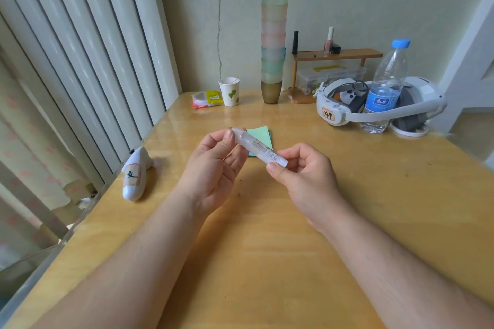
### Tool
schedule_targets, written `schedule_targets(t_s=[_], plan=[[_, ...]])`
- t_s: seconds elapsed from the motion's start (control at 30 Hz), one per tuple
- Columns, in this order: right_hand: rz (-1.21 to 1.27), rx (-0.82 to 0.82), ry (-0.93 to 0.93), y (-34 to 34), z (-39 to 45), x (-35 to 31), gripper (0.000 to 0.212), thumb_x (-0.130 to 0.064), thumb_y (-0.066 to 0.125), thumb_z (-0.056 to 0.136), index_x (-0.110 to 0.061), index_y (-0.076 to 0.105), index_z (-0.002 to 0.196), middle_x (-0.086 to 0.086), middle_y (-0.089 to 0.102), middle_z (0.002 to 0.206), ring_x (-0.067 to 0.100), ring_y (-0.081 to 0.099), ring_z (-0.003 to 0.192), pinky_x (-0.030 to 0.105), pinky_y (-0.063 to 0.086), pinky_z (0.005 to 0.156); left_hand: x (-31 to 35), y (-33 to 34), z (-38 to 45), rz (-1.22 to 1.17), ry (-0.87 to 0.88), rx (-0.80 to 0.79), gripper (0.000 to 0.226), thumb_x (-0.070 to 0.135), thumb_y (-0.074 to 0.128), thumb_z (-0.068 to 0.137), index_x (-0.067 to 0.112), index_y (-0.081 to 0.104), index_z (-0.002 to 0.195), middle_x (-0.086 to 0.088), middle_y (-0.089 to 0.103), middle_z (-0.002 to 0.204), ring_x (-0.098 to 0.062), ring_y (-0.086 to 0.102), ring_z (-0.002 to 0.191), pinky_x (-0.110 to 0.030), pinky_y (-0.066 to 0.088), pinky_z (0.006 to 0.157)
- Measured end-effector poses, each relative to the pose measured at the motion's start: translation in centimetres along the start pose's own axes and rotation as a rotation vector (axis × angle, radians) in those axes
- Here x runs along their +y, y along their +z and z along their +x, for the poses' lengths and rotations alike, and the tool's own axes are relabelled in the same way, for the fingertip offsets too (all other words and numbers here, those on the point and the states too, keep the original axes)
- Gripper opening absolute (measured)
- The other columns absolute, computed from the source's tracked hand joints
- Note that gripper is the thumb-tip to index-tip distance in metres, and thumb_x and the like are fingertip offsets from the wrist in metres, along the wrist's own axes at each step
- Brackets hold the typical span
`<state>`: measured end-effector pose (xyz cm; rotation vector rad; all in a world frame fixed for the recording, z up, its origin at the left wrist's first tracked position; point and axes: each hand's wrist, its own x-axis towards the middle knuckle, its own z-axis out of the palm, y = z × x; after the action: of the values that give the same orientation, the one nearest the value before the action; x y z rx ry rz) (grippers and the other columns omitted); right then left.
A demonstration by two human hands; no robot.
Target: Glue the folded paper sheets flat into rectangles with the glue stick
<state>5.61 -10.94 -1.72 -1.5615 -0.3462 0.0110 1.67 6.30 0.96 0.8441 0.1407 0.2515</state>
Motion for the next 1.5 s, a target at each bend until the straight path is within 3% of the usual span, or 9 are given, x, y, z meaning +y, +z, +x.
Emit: schedule_targets(t_s=[0.17, 0.27, 0.4, 0.57, 0.83, 1.0, 1.1, 1.3, 1.5], plan=[[-0.098, 0.026, -0.061, -0.1, -0.1, 0.0, 0.020, -0.017, 0.085, 0.082, -0.026, 0.070, 0.091, -0.003, 0.075, 0.082, 0.013, 0.069, 0.075, 0.037, 0.059, 0.075, -0.5, 0.3, -0.1, 0.167, 0.140, -0.011, 0.005, 0.006, 0.064, 0.097, 0.009, 0.063, 0.100, -0.024, 0.070, 0.126, -0.026, 0.074, 0.100, -0.033, 0.060, 0.091], [-0.080, 0.035, -0.060, 0.0, -0.1, 0.1, 0.019, -0.019, 0.086, 0.081, -0.026, 0.070, 0.090, -0.003, 0.075, 0.082, 0.012, 0.068, 0.075, 0.038, 0.059, 0.076, -0.9, 0.5, -0.1, 0.146, 0.137, 0.007, 0.019, 0.013, 0.070, 0.088, 0.007, 0.063, 0.104, -0.021, 0.073, 0.114, -0.025, 0.075, 0.097, -0.031, 0.060, 0.088], [-0.069, 0.038, -0.058, 0.2, -0.1, 0.2, 0.019, -0.031, 0.084, 0.077, -0.032, 0.071, 0.090, -0.001, 0.075, 0.081, 0.015, 0.068, 0.075, 0.045, 0.059, 0.077, -1.5, 0.3, 0.3, 0.254, 0.122, 0.108, 0.013, 0.012, 0.068, 0.098, 0.005, 0.065, 0.108, -0.015, 0.076, 0.107, -0.024, 0.075, 0.103, -0.035, 0.058, 0.098], [-0.086, 0.047, 0.004, 0.1, 0.2, 0.6, 0.019, -0.017, 0.087, 0.080, -0.024, 0.072, 0.088, -0.001, 0.077, 0.082, 0.017, 0.072, 0.077, 0.046, 0.061, 0.082, -1.5, 0.6, -0.2, 0.141, 0.112, 0.050, 0.011, 0.007, 0.065, 0.098, 0.006, 0.062, 0.108, -0.018, 0.076, 0.107, -0.027, 0.077, 0.096, -0.034, 0.062, 0.087], [-0.045, 0.078, 0.045, 0.5, 0.3, 0.8, 0.019, -0.011, 0.086, 0.082, -0.021, 0.071, 0.087, 0.003, 0.078, 0.086, 0.014, 0.073, 0.076, 0.046, 0.061, 0.084, -1.8, 1.2, 0.2, 0.336, 0.243, 0.093, 0.017, 0.010, 0.071, 0.096, 0.005, 0.064, 0.111, -0.014, 0.078, 0.101, -0.033, 0.076, 0.102, -0.040, 0.062, 0.092], [-0.414, -0.002, -0.059, 0.8, 0.3, 0.4, 0.017, -0.040, 0.077, 0.086, -0.032, 0.063, 0.090, -0.014, 0.075, 0.080, 0.003, 0.066, 0.070, 0.021, 0.048, 0.061, -3.5, 1.3, -0.4, 0.636, 0.380, -0.129, 0.043, 0.006, 0.069, 0.098, 0.032, 0.059, 0.131, -0.013, 0.078, 0.107, -0.039, 0.072, 0.104, -0.053, 0.058, 0.096], [-0.588, 0.020, -0.123, 0.3, 0.6, 0.1, 0.018, -0.044, 0.071, 0.089, -0.032, 0.058, 0.087, -0.017, 0.065, 0.078, 0.008, 0.060, 0.076, 0.024, 0.041, 0.059, -4.2, 1.0, -0.2, 0.793, 0.419, -0.134, 0.050, 0.019, 0.075, 0.094, 0.034, 0.058, 0.138, 0.000, 0.078, 0.114, -0.024, 0.074, 0.106, -0.050, 0.056, 0.099], [-0.717, 0.003, -0.094, -0.6, 1.5, 1.3, 0.019, -0.045, 0.070, 0.083, -0.029, 0.071, 0.094, -0.013, 0.069, 0.091, 0.024, 0.059, 0.096, 0.035, 0.053, 0.075, -4.5, 0.4, 0.1, 1.110, 0.378, -0.052, 0.035, 0.027, 0.080, 0.091, 0.032, 0.070, 0.125, 0.019, 0.076, 0.105, 0.004, 0.071, 0.097, -0.033, 0.059, 0.093], [-0.804, -0.053, -0.017, -0.6, 2.0, 1.9, 0.017, -0.039, 0.069, 0.084, -0.029, 0.073, 0.097, -0.010, 0.073, 0.087, 0.024, 0.065, 0.095, 0.040, 0.059, 0.078, -4.8, -0.8, 1.3, 1.304, 0.290, -0.056, 0.023, 0.041, 0.080, 0.087, 0.038, 0.073, 0.109, 0.023, 0.076, 0.096, 0.005, 0.070, 0.095, -0.035, 0.058, 0.093]])
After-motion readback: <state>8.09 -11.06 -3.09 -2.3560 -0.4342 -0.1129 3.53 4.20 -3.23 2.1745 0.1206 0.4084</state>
